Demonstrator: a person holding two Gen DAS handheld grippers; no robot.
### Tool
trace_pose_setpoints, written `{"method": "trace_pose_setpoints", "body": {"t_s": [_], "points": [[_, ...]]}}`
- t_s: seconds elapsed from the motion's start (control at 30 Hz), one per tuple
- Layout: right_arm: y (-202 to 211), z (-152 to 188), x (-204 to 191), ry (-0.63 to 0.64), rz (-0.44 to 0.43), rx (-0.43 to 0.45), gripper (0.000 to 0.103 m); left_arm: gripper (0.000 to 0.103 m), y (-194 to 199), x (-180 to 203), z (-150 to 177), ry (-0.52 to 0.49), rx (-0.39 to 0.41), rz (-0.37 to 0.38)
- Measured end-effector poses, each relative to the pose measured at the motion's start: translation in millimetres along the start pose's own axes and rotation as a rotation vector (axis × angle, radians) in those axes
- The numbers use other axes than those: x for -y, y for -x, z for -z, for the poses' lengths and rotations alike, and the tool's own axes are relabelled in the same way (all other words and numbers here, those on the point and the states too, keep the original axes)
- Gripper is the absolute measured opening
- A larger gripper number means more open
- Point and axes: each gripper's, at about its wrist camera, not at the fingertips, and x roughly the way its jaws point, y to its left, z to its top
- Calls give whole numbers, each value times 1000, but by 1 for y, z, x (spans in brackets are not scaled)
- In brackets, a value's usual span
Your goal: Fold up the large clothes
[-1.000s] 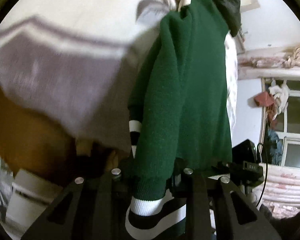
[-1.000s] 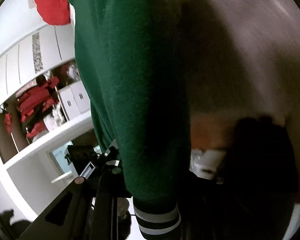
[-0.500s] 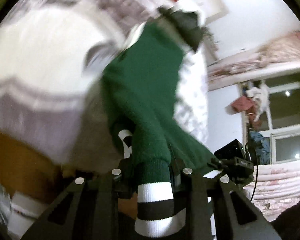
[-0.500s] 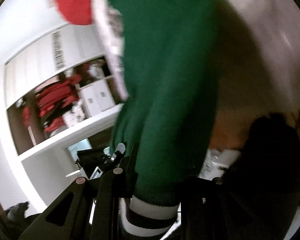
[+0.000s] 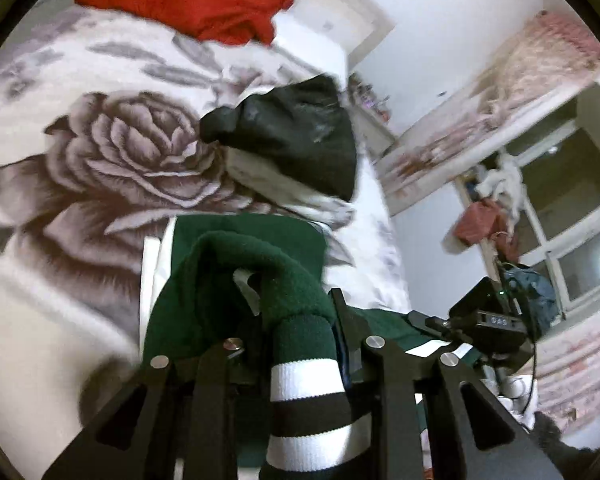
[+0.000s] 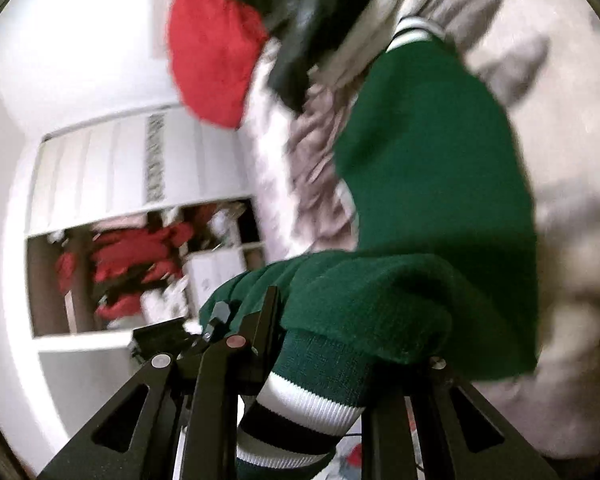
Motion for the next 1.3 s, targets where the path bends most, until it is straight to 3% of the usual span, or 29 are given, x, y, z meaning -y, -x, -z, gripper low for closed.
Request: {"method": "trace_pose_setpoints", "body": {"t_s": [0.1,0.2,0.3,0.37,0.4,0.47,0.5,0.53,0.57,0.7,0.73,0.83,0.9,1.0,1.07,1.13,1.2,1.3], "points": [[-32,-58,30,-79,74,-5,19,22,-61,-38,-27,35,-100,-35],[-60,-98,75,-186,122,-29,19,22,-114,-84,-33,149,-215,-53],[-68,-118,107,-311,63,-53,24,27,-129,-105,-40,251,-267,-10],[-70,-123,105,-333,33,-76,29,29,-122,-103,-45,297,-276,17],[-68,-126,98,-328,9,-83,32,34,-117,-100,-48,302,-271,32],[-63,-130,87,-335,-58,-75,57,60,-105,-90,-55,292,-241,85],[-59,-133,80,-335,-94,-60,62,82,-97,-84,-62,276,-204,127],[-54,-136,75,-333,-123,-42,69,95,-92,-80,-69,267,-175,150],[-50,-140,69,-329,-146,-23,74,96,-90,-78,-78,256,-152,164],[-25,-156,49,-261,-181,86,75,96,-89,-73,-95,164,-103,32],[-12,-158,41,-216,-144,112,76,96,-87,-71,-95,139,-93,-1],[9,-157,19,15,137,132,82,96,-71,-59,-81,11,-36,-147],[0,-152,22,142,326,48,83,96,-59,-54,-59,-75,-5,-285],[-28,-155,61,202,450,-95,85,96,-56,-63,-23,-93,-56,-406],[-54,-166,86,205,443,-182,87,96,-62,-77,7,-63,-119,-464],[-78,-181,107,173,346,-250,91,96,-67,-88,26,-27,-166,-487],[-97,-192,117,141,256,-285,95,96,-62,-97,43,28,-155,-487],[-106,-193,109,186,215,-257,94,96,-48,-101,54,95,-105,-507]]}}
